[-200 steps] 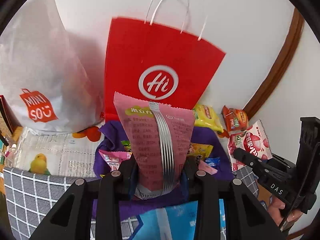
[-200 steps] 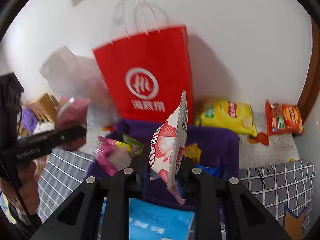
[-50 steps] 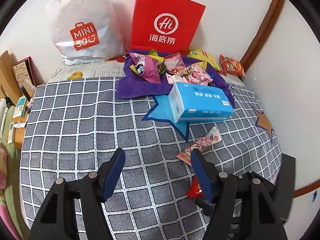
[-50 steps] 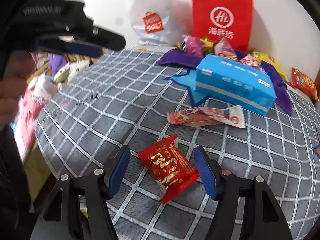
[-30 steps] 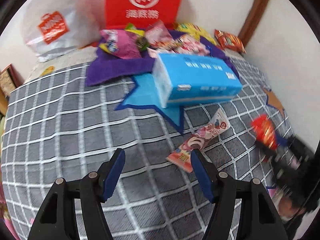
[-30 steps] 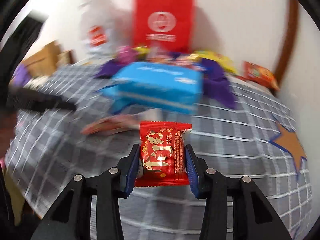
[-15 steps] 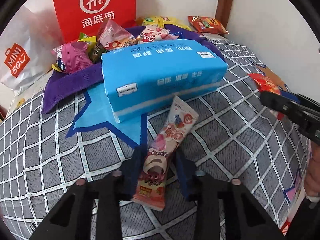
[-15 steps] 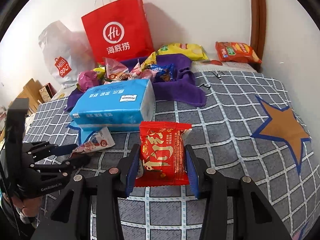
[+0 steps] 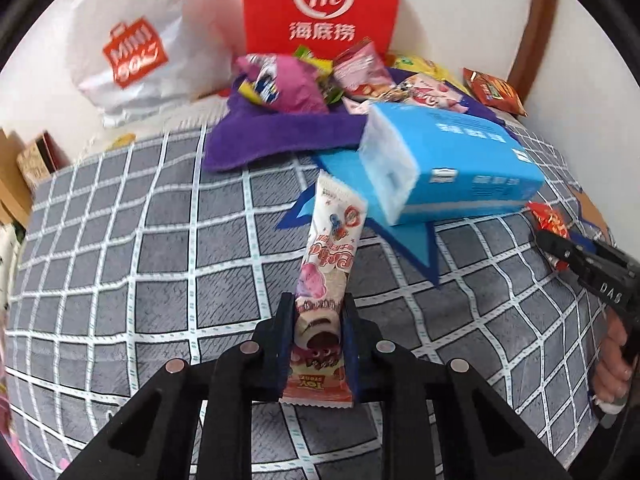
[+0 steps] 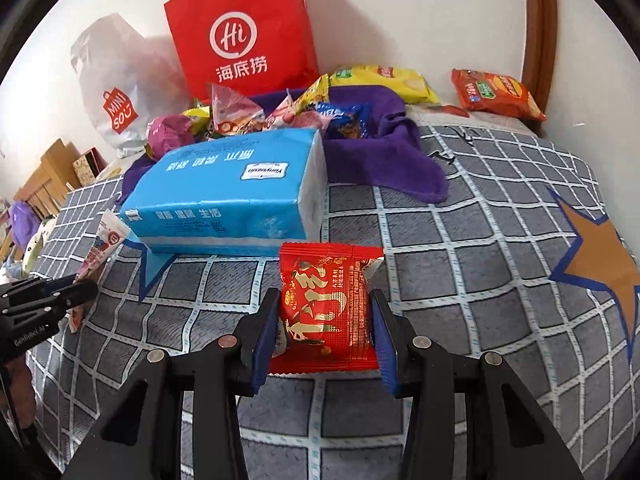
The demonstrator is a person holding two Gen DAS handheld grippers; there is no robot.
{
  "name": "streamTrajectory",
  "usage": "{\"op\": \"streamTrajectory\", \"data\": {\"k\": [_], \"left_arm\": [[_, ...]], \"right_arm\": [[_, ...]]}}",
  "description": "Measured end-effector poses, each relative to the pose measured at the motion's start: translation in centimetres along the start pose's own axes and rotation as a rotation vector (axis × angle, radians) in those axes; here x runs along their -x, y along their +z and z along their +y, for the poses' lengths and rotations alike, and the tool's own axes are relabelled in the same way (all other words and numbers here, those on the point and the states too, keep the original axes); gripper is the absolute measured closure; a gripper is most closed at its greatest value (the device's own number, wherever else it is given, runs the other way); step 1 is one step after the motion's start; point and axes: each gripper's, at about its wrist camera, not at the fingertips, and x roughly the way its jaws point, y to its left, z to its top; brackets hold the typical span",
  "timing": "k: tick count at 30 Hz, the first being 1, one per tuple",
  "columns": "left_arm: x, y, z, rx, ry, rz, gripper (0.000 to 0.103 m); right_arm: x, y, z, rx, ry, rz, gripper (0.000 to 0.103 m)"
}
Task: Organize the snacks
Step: 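Lift the red packet and ice-cream-bar packet up with both tools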
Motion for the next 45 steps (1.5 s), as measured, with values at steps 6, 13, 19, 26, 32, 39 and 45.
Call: {"op": "streamTrajectory", "data": {"k": [6, 13, 19, 26, 32, 39, 45], "left_arm": [[-0.5, -0.6, 0.0, 0.012, 0.002, -0.052, 0.080], [-0.6, -0.7, -0.2, 0.025, 0.016, -0.088, 0.079], [-0.6, -0.7, -0.3, 0.018, 0.009, -0.085, 0.074], [-0.7, -0.6, -0.6, 0.006, 0.004, -0.082, 0.070], [-0.6, -0.6, -0.6, 0.010, -0.001, -0.083, 0.070], [-0.6, -0.6, -0.6, 0.008, 0.002, -0.083, 0.070], [-0.6, -0.6, -0.6, 0.008, -0.001, -0.083, 0.069]], "right_arm": [[-1.0, -0.1, 0.2, 0.003, -0.012, 0.017, 0.059], [-1.3, -0.1, 0.0, -0.002, -0.009, 0.025, 0.059], [-1.4, -0.1, 0.2, 0.010, -0.019, 0.028, 0.058], [-1.5, -0.1, 0.2, 0.016, -0.019, 0.029, 0.057], [-1.5, -0.1, 0.3, 0.026, -0.024, 0.031, 0.056], [-1.5, -0.2, 0.6, 0.050, -0.037, 0.035, 0.054], [-1.5, -0.2, 0.6, 0.054, -0.035, 0.035, 0.053]]}}
